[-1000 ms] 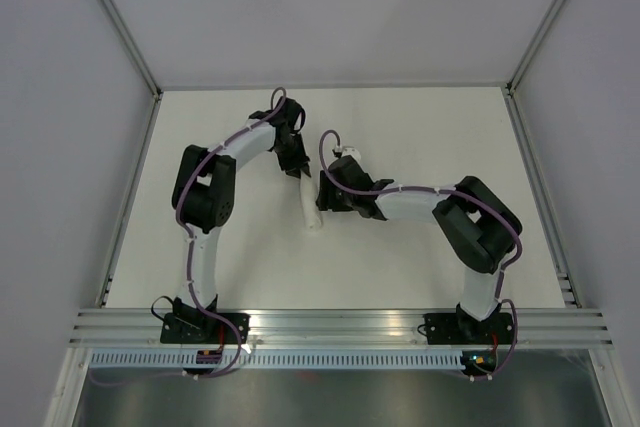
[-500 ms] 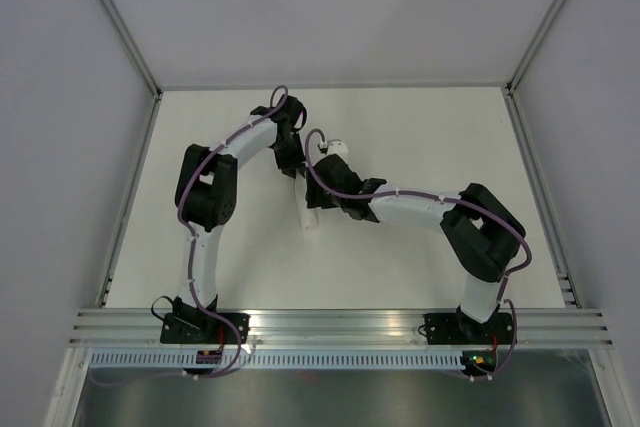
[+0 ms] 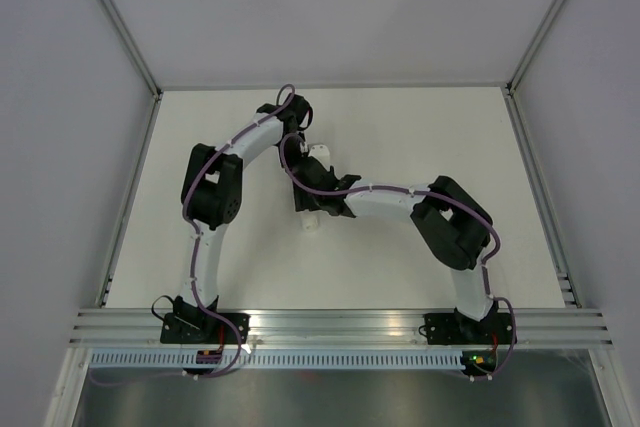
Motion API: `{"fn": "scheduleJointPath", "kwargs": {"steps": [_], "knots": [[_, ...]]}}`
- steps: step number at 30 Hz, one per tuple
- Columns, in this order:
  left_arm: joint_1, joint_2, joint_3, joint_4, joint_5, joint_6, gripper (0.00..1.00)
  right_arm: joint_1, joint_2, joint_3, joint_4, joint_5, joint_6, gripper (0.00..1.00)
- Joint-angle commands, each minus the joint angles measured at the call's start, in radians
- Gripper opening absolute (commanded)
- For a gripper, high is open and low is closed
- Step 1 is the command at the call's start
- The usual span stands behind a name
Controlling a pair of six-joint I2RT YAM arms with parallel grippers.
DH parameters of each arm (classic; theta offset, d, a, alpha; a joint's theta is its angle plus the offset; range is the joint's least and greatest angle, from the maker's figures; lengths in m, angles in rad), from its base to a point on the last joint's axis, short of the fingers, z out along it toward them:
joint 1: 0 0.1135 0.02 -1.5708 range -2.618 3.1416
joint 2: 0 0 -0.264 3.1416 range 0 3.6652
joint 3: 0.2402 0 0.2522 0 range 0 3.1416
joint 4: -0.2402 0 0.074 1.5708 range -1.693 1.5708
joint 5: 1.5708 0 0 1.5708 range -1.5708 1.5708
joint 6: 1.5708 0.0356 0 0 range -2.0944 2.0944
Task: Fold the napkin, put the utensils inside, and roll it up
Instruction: Roll the napkin at the center of the board.
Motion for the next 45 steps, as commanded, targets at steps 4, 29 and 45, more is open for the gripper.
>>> {"fn": "scheduleJointPath", "kwargs": {"steps": [4, 29, 45], "knots": [[-0.009, 0.025, 0.046, -0.032, -0.015, 0.03, 0.02, 0.026, 0.043, 0.082, -0.056, 0.056, -0.025, 0.64], [0.049, -0.091, -0.003, 0.173, 0.252, 0.007, 0.49, -0.181, 0.015, -0.37, 0.392, -0.358, 0.261, 0.13], [0.169, -0.275, -0.425, 0.773, 0.65, -0.16, 0.46, -0.323, 0.183, -0.453, 0.71, -0.728, 0.384, 0.13]]}}
